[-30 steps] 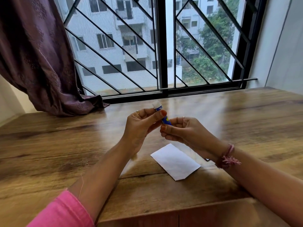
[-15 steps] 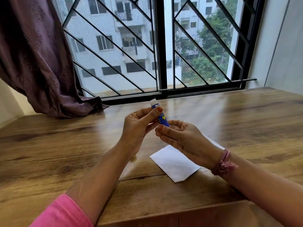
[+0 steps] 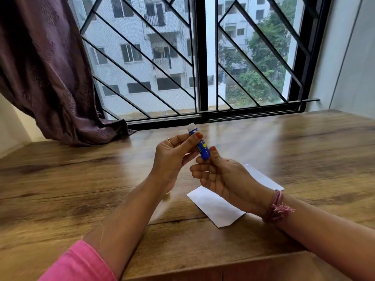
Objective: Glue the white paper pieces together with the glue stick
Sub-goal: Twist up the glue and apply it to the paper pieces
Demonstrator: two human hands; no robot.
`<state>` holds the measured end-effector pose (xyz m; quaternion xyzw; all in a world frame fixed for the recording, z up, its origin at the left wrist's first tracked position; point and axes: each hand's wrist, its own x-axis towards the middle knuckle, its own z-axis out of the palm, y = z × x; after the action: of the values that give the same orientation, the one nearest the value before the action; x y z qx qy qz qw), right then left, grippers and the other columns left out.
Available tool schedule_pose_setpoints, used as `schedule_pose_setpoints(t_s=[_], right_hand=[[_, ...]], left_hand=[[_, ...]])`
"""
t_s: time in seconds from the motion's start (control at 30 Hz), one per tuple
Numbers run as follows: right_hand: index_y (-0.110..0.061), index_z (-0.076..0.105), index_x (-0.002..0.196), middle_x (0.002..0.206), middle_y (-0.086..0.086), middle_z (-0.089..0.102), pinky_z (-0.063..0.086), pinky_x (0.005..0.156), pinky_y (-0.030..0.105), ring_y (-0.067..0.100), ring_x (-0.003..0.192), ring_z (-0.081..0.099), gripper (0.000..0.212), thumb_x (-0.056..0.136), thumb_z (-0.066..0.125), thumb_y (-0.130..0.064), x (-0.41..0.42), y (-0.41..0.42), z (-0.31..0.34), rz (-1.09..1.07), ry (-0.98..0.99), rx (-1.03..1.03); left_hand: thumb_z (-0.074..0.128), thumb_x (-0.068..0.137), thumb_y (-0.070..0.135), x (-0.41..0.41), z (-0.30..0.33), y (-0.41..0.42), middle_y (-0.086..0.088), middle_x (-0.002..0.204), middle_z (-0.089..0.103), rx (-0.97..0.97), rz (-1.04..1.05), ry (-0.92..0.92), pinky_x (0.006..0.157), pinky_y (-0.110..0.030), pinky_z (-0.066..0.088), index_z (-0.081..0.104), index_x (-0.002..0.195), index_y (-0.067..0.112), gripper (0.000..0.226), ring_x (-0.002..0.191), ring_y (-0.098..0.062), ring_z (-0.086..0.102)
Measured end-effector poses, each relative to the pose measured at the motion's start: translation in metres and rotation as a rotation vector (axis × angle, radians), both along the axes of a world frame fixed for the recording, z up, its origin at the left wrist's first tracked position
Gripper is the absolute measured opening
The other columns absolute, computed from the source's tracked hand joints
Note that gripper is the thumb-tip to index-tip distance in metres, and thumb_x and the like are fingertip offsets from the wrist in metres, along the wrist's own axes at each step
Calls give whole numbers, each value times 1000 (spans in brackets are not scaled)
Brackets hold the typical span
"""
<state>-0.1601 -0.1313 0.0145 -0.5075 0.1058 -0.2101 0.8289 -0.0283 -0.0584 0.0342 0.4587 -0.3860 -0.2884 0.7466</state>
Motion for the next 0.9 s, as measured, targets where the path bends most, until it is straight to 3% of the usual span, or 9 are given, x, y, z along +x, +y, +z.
schedule_pose_setpoints(t_s=[0.1,0.2,0.33,0.4,0.63,0.77,0.9], right_hand=[[-5,61,111,91,8,74,55,64,20,15,79,71,56,78,58,-50,0,1,1,-42,6,-77],[-8,56,114,93,3,74,53,66,18,11,81,70,53,73,68,-38,-2,2,0,-118,3,-195],[-5,57,111,88,5,66,53,65,19,10,72,67,35,84,62,-27,-1,0,-3,-160,-11,-179],[-7,59,106,83,3,63,52,61,19,10,68,65,29,88,57,-30,0,0,-2,-135,-5,-149],[-8,64,92,69,1,61,46,51,19,9,54,57,42,95,42,-44,0,-1,1,23,63,51],[-8,63,107,79,2,65,48,54,19,8,60,60,42,83,63,-42,0,-2,-1,-48,32,-92],[-10,61,104,78,-1,65,49,57,17,3,60,59,38,74,70,-32,0,-3,-3,-173,48,-229]], left_hand=[[80,67,28,2,1,1,-6,84,76,-3,19,-15,69,-22,56,78,81,16,18,79,-17,72],[79,69,25,3,1,1,-9,85,75,0,33,-14,71,-25,56,75,89,9,25,80,-20,72],[80,67,25,0,0,0,-9,86,75,15,24,-16,75,-26,56,75,89,8,28,82,-20,72],[81,67,26,1,1,0,-8,84,75,12,16,-14,73,-24,56,76,86,11,25,80,-18,72],[81,66,29,0,-2,-2,-9,85,75,25,14,-9,69,-22,55,77,84,12,25,77,-17,71],[81,67,30,1,-2,-1,-10,85,76,35,26,-33,69,-25,56,77,86,12,26,77,-20,72],[80,69,26,-2,-3,-1,-11,85,76,37,6,-34,66,-23,56,78,83,15,19,78,-21,73]])
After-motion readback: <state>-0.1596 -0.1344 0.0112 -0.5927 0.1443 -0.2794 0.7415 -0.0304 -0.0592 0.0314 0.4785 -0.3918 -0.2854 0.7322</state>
